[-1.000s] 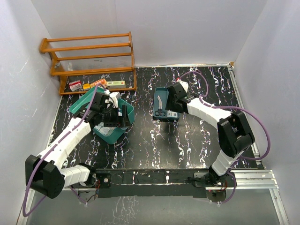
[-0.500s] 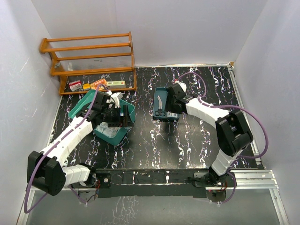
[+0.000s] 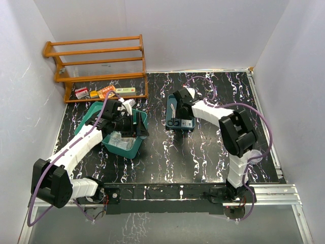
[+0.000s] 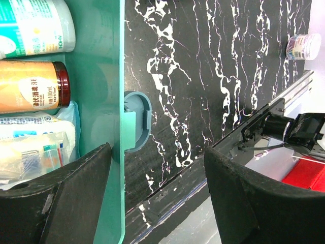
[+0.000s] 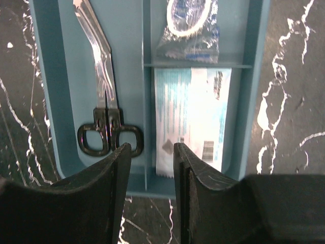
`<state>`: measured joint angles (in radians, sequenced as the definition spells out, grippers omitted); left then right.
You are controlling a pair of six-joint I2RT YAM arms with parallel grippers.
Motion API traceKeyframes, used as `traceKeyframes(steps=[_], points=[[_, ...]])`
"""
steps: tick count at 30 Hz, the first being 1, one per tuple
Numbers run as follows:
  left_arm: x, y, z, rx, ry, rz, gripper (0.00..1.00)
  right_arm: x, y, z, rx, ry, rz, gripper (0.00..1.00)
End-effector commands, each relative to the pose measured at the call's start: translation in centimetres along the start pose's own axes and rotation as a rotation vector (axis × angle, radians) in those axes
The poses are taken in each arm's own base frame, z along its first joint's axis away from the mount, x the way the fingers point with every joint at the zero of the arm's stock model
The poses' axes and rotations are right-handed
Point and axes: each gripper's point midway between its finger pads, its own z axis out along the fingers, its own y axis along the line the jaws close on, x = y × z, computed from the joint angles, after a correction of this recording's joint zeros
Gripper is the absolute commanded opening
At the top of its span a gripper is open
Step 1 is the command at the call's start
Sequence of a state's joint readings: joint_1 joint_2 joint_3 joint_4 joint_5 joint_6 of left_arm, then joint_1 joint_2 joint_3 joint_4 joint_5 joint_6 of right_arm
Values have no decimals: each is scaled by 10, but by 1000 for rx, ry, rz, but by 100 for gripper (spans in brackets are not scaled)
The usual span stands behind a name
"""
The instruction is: Organize the medicine kit
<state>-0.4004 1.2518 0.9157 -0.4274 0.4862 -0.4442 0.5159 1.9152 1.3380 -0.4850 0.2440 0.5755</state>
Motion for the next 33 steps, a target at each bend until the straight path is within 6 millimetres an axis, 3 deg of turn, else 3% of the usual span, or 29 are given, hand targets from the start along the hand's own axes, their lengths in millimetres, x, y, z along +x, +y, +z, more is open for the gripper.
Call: traceKeyframes(steps=[1, 5, 10, 16, 21, 27, 33], points=[[0, -13, -1, 50, 6, -9, 72, -29, 1, 5, 57, -72, 4, 33], [-1, -10, -1, 27, 1, -11, 72, -26, 3, 16, 61, -58, -19, 28], [-2, -7, -1, 12, -10, -14, 72, -19, 3, 25, 62, -27, -50, 14], [-1, -2, 1, -21, 0, -6, 72, -18, 2, 27, 73, -17, -53, 12], [-2, 0, 0, -37, 2, 7, 72, -25, 0, 18, 98, -31, -56, 18], [-2, -2, 0, -28, 3, 15, 66, -35, -3, 8, 136, -46, -72, 15], [-1, -2, 0, -28, 3, 17, 66, -29, 2, 15, 111, -15, -84, 11]])
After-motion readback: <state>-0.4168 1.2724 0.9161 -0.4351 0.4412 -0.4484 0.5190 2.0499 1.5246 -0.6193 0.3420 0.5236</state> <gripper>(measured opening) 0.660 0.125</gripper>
